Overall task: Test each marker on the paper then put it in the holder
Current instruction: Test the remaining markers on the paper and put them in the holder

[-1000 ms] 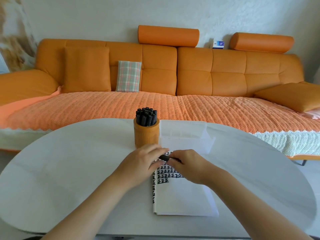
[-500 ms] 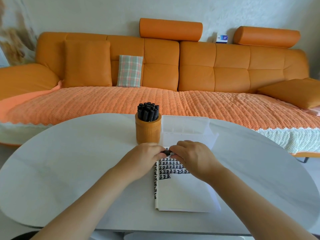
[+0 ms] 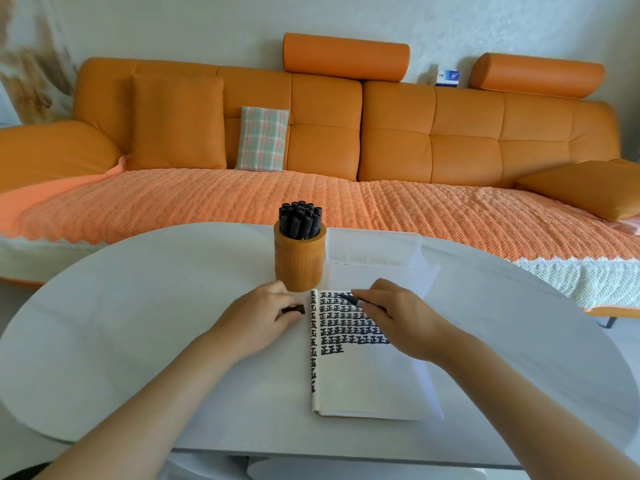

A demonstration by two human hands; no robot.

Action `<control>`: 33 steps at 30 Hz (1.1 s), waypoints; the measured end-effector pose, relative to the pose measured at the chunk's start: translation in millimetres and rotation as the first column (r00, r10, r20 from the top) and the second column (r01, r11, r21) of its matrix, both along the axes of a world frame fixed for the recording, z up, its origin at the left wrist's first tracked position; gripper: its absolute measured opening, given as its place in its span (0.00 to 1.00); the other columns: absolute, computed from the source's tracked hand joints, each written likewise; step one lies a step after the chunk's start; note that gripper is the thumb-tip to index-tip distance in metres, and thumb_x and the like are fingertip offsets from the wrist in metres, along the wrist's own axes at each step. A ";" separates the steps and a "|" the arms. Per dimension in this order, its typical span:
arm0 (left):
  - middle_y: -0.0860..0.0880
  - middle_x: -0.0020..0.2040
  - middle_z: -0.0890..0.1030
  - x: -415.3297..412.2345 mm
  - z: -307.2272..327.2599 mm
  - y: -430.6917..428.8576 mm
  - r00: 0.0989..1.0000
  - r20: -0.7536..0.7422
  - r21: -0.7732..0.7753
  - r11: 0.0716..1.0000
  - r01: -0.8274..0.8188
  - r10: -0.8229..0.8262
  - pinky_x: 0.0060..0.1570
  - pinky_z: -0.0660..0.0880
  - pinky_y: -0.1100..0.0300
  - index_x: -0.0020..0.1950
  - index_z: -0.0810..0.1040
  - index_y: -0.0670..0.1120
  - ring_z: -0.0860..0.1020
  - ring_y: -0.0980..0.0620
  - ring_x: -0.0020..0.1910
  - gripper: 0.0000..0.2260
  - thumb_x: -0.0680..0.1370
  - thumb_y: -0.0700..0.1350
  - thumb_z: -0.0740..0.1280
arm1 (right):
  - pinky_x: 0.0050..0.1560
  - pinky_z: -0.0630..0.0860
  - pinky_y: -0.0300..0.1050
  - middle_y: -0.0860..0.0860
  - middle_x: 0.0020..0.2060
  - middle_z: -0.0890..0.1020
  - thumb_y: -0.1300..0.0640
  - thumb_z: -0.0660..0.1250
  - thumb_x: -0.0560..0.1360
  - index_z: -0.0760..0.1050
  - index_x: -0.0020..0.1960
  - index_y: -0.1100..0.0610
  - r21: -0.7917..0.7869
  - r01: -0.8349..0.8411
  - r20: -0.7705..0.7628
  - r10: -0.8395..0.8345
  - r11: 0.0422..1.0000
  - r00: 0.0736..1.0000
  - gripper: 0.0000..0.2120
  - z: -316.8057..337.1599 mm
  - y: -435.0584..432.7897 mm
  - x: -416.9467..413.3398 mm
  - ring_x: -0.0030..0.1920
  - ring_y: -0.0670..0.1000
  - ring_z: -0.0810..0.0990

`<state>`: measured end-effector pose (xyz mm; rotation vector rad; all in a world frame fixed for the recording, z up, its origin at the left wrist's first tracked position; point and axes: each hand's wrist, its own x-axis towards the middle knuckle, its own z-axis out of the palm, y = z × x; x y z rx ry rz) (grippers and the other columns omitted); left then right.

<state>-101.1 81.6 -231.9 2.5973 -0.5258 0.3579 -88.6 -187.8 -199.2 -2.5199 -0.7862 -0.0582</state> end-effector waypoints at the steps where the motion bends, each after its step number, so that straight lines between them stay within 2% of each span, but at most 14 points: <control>1: 0.58 0.48 0.75 -0.1 -2.8 -0.6 1.000 0.005 0.024 1.000 -0.010 0.010 0.44 0.74 0.58 0.58 0.79 0.56 0.72 0.60 0.45 0.09 0.78 0.52 0.66 | 0.49 0.71 0.39 0.45 0.45 0.74 0.54 0.56 0.84 0.73 0.69 0.50 0.007 0.005 -0.001 -0.005 1.000 1.000 0.16 -0.7 1.9 -0.7 0.46 0.43 0.76; 3: 0.61 0.45 0.74 -0.4 -6.8 -1.9 0.999 0.033 0.031 0.999 -0.018 0.017 0.43 0.72 0.60 0.52 0.78 0.55 0.69 0.61 0.46 0.06 0.77 0.53 0.67 | 0.44 0.69 0.35 0.44 0.45 0.75 0.57 0.58 0.83 0.65 0.74 0.44 0.063 0.019 -0.033 -0.017 0.998 0.999 0.21 1.4 3.9 -3.6 0.41 0.43 0.75; 5: 0.60 0.45 0.74 -0.3 -11.2 -3.3 0.999 0.052 0.001 1.000 -0.003 0.003 0.44 0.71 0.62 0.49 0.79 0.53 0.68 0.62 0.46 0.05 0.77 0.52 0.68 | 0.38 0.73 0.37 0.45 0.45 0.76 0.59 0.60 0.82 0.66 0.68 0.37 0.144 0.011 -0.081 0.000 0.990 0.997 0.21 5.2 3.7 -8.4 0.36 0.45 0.77; 7: 0.58 0.45 0.74 -1.5 -14.5 -4.6 0.998 0.056 -0.018 1.000 0.008 -0.007 0.46 0.71 0.61 0.50 0.80 0.52 0.68 0.61 0.47 0.06 0.77 0.52 0.68 | 0.36 0.79 0.43 0.46 0.46 0.77 0.60 0.60 0.82 0.72 0.58 0.39 0.226 0.030 -0.129 0.000 0.974 0.992 0.16 8.2 2.8 -13.2 0.38 0.47 0.80; 10: 0.56 0.47 0.74 -3.9 -14.8 -5.8 0.997 0.083 -0.036 0.999 0.012 -0.009 0.48 0.73 0.59 0.54 0.80 0.51 0.69 0.59 0.49 0.09 0.77 0.52 0.67 | 0.41 0.82 0.49 0.48 0.48 0.78 0.64 0.58 0.82 0.81 0.54 0.45 0.372 0.108 -0.237 -0.018 0.922 0.971 0.18 4.8 -0.9 -18.1 0.43 0.50 0.82; 12: 0.56 0.49 0.74 -8.2 -9.5 -7.8 0.992 0.127 -0.059 0.998 0.030 -0.023 0.49 0.73 0.60 0.56 0.79 0.50 0.71 0.58 0.51 0.10 0.77 0.52 0.67 | 0.50 0.79 0.44 0.47 0.49 0.79 0.68 0.57 0.81 0.80 0.60 0.44 0.382 0.127 -0.253 -0.029 0.915 0.967 0.23 1.5 -3.6 -22.1 0.47 0.48 0.81; 15: 0.57 0.47 0.74 -19.7 2.4 -15.0 0.979 0.172 -0.115 0.984 0.134 -0.113 0.48 0.73 0.61 0.54 0.80 0.49 0.73 0.59 0.50 0.10 0.77 0.51 0.64 | 0.51 0.75 0.35 0.48 0.50 0.83 0.73 0.58 0.76 0.79 0.62 0.46 0.378 0.127 -0.233 -0.039 0.917 0.972 0.27 -0.5 -6.1 -28.0 0.50 0.46 0.81; 18: 0.57 0.45 0.76 -35.4 5.6 -27.3 0.956 0.183 -0.173 0.950 0.260 -0.228 0.46 0.74 0.60 0.49 0.80 0.49 0.74 0.57 0.48 0.06 0.76 0.48 0.66 | 0.47 0.80 0.44 0.53 0.44 0.82 0.64 0.69 0.76 0.79 0.56 0.51 0.495 0.092 -0.253 0.043 0.864 0.966 0.12 -4.3 -4.3 -34.7 0.44 0.50 0.81; 20: 0.57 0.45 0.76 -44.4 2.4 -33.4 0.946 0.181 -0.156 0.941 0.299 -0.271 0.46 0.74 0.58 0.48 0.81 0.49 0.74 0.58 0.48 0.04 0.76 0.47 0.67 | 0.37 0.76 0.46 0.54 0.36 0.79 0.61 0.68 0.78 0.79 0.48 0.53 0.590 0.155 -0.318 0.052 0.792 0.947 0.04 -4.4 1.1 -40.9 0.36 0.52 0.77; 21: 0.57 0.45 0.76 -47.8 0.2 -35.1 0.941 0.177 -0.144 0.939 0.313 -0.287 0.46 0.74 0.58 0.48 0.81 0.50 0.74 0.58 0.48 0.04 0.76 0.48 0.68 | 0.33 0.71 0.45 0.54 0.33 0.78 0.62 0.65 0.79 0.78 0.47 0.54 0.612 0.197 -0.350 0.039 0.766 0.936 0.05 -5.3 3.7 -42.5 0.33 0.52 0.76; 23: 0.56 0.46 0.76 -53.0 -3.4 -36.2 0.936 0.161 -0.122 0.935 0.332 -0.311 0.46 0.73 0.58 0.49 0.82 0.51 0.73 0.58 0.48 0.07 0.75 0.50 0.67 | 0.29 0.67 0.42 0.56 0.33 0.79 0.65 0.64 0.78 0.77 0.49 0.55 0.628 0.231 -0.396 0.050 0.743 0.917 0.07 -6.3 9.1 -45.1 0.31 0.55 0.77; 26: 0.55 0.46 0.75 -56.9 -6.9 -34.7 0.929 0.143 -0.053 0.935 0.351 -0.341 0.47 0.72 0.59 0.51 0.82 0.52 0.71 0.58 0.49 0.09 0.75 0.53 0.67 | 0.29 0.70 0.39 0.53 0.33 0.81 0.69 0.68 0.74 0.77 0.47 0.60 0.614 0.220 -0.392 0.051 0.758 0.918 0.06 -10.3 14.2 -48.3 0.29 0.52 0.77; 30: 0.55 0.48 0.73 -59.6 -10.5 -32.9 0.927 0.133 -0.010 0.934 0.356 -0.352 0.48 0.71 0.62 0.55 0.82 0.53 0.70 0.57 0.51 0.10 0.76 0.53 0.68 | 0.28 0.71 0.41 0.53 0.29 0.79 0.67 0.70 0.72 0.76 0.39 0.60 0.573 0.292 -0.429 -0.023 0.766 0.903 0.05 -16.4 17.3 -46.7 0.27 0.50 0.73; 33: 0.54 0.48 0.73 -60.3 -11.3 -33.2 0.925 0.130 -0.011 0.932 0.361 -0.357 0.49 0.71 0.61 0.56 0.82 0.52 0.70 0.56 0.51 0.11 0.76 0.52 0.68 | 0.28 0.71 0.42 0.55 0.30 0.79 0.66 0.71 0.71 0.75 0.39 0.62 0.545 0.287 -0.410 -0.048 0.788 0.911 0.05 -16.8 17.5 -45.3 0.27 0.50 0.74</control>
